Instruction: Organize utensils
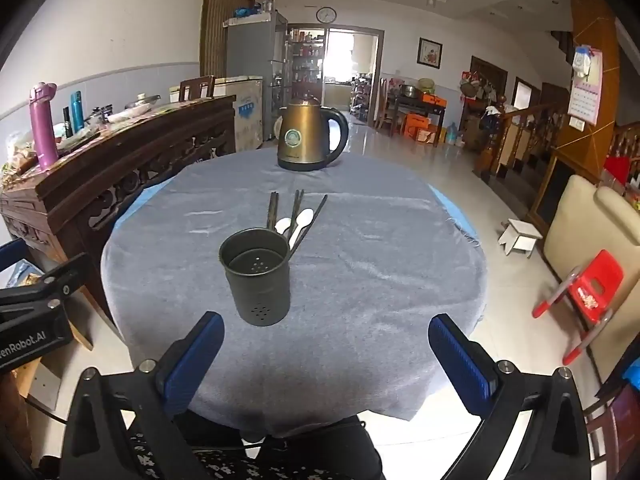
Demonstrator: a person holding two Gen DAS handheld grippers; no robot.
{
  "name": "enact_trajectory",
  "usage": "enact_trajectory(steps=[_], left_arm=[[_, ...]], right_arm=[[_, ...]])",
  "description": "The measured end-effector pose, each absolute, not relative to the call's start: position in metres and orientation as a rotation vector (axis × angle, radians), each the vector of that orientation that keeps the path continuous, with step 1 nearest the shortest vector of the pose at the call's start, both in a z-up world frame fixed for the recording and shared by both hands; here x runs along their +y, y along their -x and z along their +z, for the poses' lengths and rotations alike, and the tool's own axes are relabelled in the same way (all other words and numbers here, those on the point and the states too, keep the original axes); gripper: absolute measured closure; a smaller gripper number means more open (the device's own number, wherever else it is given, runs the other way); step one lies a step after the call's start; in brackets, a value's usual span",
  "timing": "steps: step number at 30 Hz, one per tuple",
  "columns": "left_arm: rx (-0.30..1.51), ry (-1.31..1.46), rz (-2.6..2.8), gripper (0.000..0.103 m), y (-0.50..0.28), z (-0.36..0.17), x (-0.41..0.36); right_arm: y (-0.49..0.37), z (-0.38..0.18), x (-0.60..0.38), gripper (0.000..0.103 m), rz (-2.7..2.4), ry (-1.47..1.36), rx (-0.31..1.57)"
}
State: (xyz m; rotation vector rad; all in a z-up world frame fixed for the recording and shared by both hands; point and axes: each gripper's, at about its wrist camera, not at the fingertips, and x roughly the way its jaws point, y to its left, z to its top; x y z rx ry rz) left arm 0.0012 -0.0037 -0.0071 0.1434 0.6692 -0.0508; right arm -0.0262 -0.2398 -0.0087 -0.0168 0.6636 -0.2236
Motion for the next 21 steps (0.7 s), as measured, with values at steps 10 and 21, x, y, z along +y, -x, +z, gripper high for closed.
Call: enact_trajectory(steps=[10,21], left_arm=[[0.713,-0.139,-0.063,0.000,-0.011,-0.012,-0.003],[0.722,-0.157,-0.062,0.000,-0.013,-0.016,-0.002]], right_arm=[[0.022,-0.015,-0.241,0.000,-0.242,0.020,0.690],[0.022,-0.014,-0.239,0.000,-0.258,0.045,0.738]])
